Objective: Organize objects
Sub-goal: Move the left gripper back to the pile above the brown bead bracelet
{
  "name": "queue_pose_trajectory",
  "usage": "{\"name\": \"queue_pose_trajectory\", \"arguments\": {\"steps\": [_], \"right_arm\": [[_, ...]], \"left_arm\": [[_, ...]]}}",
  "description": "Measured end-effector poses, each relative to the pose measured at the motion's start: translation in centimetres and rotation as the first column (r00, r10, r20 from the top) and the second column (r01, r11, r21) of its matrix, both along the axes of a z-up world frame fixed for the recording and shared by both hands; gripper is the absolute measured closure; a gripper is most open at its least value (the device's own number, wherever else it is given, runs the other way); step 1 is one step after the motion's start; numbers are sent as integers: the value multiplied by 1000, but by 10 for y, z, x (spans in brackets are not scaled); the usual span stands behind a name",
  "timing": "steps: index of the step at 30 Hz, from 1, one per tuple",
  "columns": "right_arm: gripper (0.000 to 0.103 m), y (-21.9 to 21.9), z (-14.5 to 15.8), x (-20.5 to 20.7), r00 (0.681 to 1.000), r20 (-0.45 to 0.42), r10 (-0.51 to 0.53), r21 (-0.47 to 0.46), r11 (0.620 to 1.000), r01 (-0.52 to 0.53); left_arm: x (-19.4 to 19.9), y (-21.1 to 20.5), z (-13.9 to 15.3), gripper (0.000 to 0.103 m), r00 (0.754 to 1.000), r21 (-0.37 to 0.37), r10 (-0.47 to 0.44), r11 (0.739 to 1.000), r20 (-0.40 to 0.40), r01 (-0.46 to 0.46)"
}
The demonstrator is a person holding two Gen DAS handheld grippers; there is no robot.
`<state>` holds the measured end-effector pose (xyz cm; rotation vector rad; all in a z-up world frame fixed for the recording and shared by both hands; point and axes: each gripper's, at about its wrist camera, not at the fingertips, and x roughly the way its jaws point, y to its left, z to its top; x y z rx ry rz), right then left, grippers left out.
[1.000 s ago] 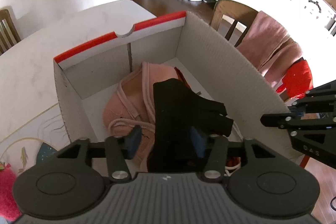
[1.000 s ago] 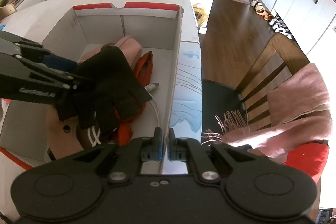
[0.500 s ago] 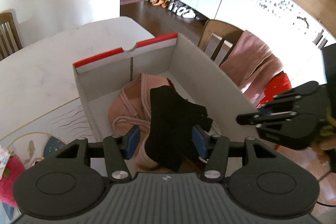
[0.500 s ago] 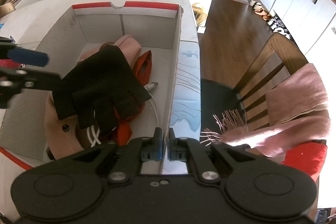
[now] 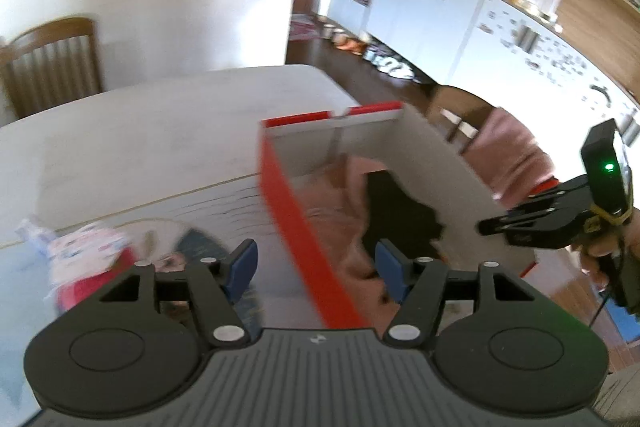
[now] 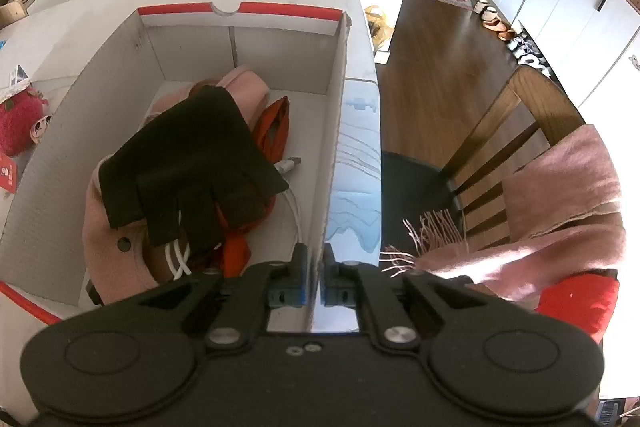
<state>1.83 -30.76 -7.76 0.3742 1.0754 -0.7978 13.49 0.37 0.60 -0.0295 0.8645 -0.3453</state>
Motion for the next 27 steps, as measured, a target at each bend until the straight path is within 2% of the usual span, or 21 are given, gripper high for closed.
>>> {"name": "queue_pose_trajectory", "arguments": {"steps": [5,7,15,20,23,27], "right_arm": [[98,0,0,1,1000,-4,-5,2,1000,5],[97,0,0,1,1000,-5,-7,1,1000,7],[96,0,1,1,1000,-11,-29,0,1000,29],[96,1,-1,0,999,-21,-29,1,1000,29],[96,1,-2,0,999,-24,-32,3,999,33],[95,1,-3,1,999,-23,-35,5,999,35]], "left_arm": [[-14,43,-7,31,993,6,113,994,-19,-113],[-19,56,-14,26,988,30,150,988,-24,-149],[-29,86,-55,20,958,103,277,958,-70,-269],[-31,95,-76,16,954,120,288,954,-90,-276],[-32,89,-91,15,960,146,260,959,-105,-244],[-32,77,-110,14,953,185,271,952,-138,-244]]}}
